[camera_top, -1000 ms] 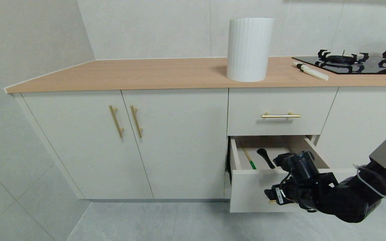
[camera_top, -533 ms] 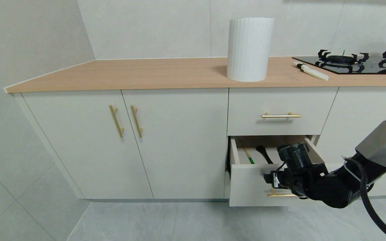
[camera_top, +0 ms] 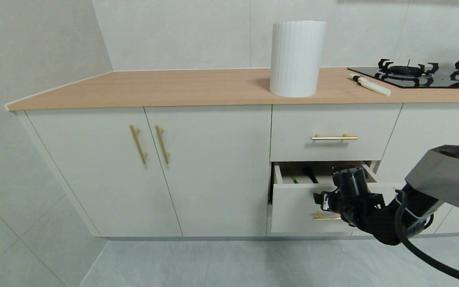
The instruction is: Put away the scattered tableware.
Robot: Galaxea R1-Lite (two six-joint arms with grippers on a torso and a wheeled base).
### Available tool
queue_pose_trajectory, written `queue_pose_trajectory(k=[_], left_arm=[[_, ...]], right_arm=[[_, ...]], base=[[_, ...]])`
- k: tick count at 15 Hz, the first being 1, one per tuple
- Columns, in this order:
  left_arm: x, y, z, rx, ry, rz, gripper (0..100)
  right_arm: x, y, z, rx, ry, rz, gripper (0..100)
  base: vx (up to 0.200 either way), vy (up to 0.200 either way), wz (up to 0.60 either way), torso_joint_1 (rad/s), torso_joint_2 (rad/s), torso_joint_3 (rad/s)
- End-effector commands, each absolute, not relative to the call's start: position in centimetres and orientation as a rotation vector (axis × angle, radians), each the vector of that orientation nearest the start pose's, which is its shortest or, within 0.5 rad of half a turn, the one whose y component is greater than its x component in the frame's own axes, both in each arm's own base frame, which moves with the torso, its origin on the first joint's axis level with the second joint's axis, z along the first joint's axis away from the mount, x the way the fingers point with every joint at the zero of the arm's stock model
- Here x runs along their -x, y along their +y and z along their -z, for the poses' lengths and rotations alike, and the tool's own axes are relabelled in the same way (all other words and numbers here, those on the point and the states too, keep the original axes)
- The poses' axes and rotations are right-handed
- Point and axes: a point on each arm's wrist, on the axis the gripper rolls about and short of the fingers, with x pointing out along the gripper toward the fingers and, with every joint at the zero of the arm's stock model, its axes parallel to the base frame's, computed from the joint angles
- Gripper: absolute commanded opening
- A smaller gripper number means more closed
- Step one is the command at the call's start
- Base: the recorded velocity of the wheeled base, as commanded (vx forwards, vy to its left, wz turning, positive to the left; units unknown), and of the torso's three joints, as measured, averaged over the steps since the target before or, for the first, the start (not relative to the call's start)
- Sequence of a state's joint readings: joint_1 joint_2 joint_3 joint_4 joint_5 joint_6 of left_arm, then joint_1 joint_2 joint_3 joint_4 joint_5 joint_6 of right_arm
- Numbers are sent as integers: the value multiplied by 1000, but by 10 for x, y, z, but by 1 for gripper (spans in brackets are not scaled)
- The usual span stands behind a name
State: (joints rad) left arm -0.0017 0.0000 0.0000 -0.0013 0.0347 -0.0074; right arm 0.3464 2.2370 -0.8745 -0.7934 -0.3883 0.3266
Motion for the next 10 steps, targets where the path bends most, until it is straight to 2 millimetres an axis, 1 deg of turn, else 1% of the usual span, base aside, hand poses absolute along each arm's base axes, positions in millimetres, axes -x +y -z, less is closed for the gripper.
queue_pose_trajectory(k=[1,4,7,10], left_arm=[[23,1,-76,8,0,-34,100],[23,1,-76,8,0,-34,100],[23,1,-76,8,-2,-34,100],[23,1,-76,8,0,-34,100]], right_arm=[[-368,114,-13,-118,520,150,100],[-378,107,-3,-136,489,170,100],[-393,96,12,-159,449,200,100],[-404,88,19,-173,424,222,100]], base=[[0,0,0,0,0,0],[0,0,0,0,0,0],[0,0,0,0,0,0],[0,0,0,0,0,0]])
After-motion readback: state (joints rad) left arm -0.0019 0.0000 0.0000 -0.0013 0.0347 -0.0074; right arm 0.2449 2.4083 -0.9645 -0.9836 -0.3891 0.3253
